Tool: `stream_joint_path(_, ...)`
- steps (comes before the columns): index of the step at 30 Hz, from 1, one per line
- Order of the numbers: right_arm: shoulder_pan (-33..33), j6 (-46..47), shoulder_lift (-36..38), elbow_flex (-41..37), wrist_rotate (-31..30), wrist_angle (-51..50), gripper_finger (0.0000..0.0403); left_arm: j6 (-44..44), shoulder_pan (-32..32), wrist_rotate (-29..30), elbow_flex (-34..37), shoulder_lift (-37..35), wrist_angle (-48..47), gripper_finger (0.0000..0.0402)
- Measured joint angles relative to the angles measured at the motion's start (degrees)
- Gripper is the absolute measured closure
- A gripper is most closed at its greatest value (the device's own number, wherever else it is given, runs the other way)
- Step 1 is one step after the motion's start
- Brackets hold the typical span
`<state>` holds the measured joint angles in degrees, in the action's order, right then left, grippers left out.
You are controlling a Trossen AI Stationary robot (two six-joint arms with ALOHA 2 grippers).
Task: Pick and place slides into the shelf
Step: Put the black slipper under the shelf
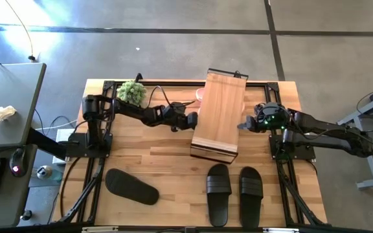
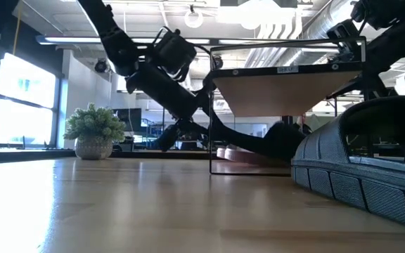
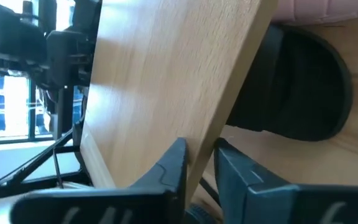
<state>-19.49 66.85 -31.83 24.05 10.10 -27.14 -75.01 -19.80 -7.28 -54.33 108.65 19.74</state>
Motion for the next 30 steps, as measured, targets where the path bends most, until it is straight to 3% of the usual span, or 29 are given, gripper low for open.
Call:
stream_joint_path(8, 0.0, -1.4, 0.1, 0.1, 1.4, 0.0, 0.0397, -1.4, 1.1, 1.5, 0.0, 0.0, -0.4, 0.0334)
stream_joint_path(12, 0.0, -1.4, 0.1, 0.1, 2.1, 0.1, 0.0402, -1.7, 1.1, 4.9, 0.0, 0.0, 0.0, 0.0338)
stream_joint_path(20, 0.0, -1.2, 1.8, 0.4, 3.8, -0.2, 0.0403, -1.9, 1.1, 5.8, 0.0, 0.0, -0.5, 0.0316)
stream_joint_path(24, 0.0, -2.6, 4.0, 3.9, 4.8, -0.9, 0.0403, -1.8, 1.0, 5.8, 0.0, 0.0, -0.5, 0.0301)
stream_joint_path(30, 3.7, -13.4, 2.2, 14.0, 5.4, -0.5, 0.0403, 2.3, 1.0, 5.6, 0.0, -0.1, -0.9, 0.0263)
